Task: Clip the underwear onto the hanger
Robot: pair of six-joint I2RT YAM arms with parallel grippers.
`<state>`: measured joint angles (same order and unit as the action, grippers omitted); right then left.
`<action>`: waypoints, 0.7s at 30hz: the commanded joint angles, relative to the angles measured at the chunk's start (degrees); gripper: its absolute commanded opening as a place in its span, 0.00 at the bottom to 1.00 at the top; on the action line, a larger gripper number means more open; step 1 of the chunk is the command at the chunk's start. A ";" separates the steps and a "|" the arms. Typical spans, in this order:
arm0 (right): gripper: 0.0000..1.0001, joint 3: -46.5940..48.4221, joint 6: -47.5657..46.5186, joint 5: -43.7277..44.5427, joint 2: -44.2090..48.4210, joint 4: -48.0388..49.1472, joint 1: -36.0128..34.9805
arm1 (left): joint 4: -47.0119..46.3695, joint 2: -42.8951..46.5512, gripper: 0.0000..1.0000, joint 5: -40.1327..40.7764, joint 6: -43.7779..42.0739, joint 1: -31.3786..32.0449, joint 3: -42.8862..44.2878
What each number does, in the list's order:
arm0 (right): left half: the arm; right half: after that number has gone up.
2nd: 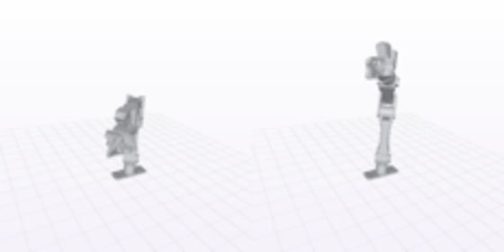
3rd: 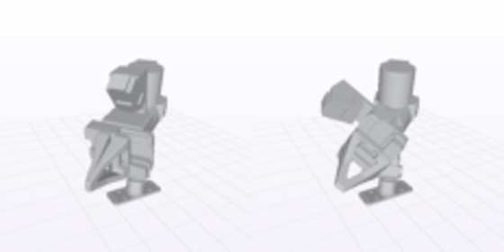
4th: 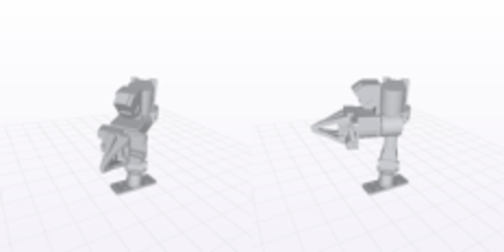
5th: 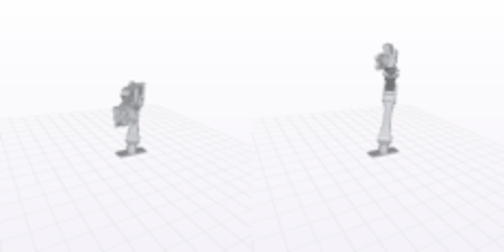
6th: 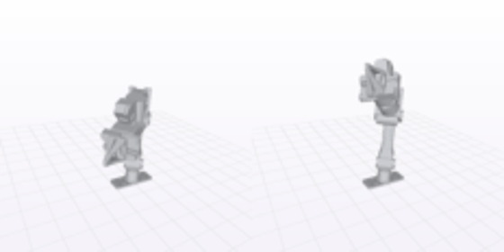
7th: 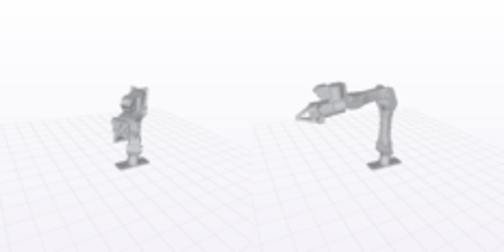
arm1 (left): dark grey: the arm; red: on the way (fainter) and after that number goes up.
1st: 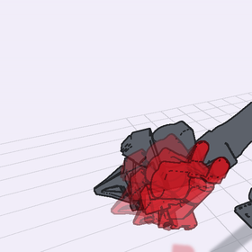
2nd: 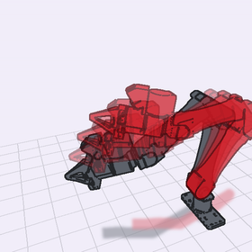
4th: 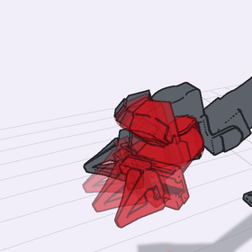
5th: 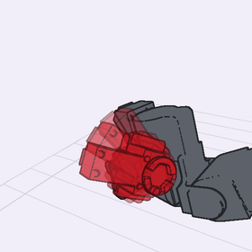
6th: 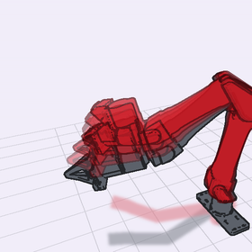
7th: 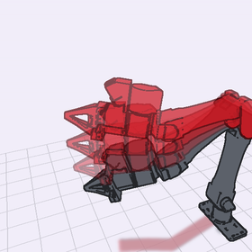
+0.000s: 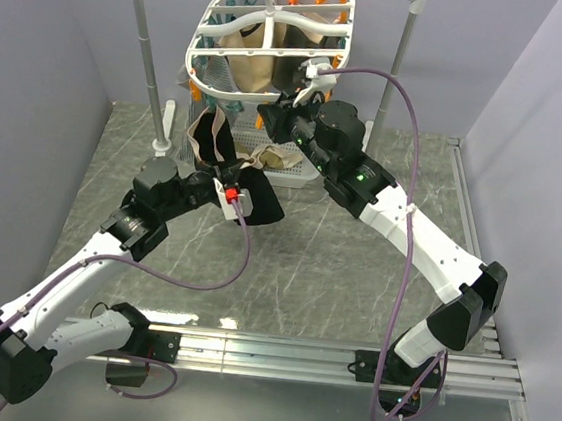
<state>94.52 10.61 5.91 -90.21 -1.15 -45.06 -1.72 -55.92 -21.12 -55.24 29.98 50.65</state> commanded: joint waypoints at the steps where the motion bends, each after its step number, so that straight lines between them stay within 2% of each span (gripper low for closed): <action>1: 0.00 1.90 1.25 -1.95 1.01 -2.19 1.02 | -9.97 1.34 0.00 0.56 -0.38 -0.09 -1.96; 9: 0.00 0.58 1.08 -2.92 1.27 -2.46 1.11 | -15.50 -1.55 0.00 4.51 -4.87 -0.01 -1.61; 14: 0.00 0.40 1.43 -3.27 1.01 -2.72 1.11 | -20.78 -3.40 0.00 6.89 -11.99 0.96 -2.49; 21: 0.00 0.05 1.52 -3.72 1.00 -2.98 1.02 | -23.16 -5.69 0.00 8.99 -16.65 1.66 -2.40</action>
<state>94.50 12.16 3.33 -90.13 -2.20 -44.58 -19.62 -61.25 -13.82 -68.42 31.22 48.12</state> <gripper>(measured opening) 0.231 0.017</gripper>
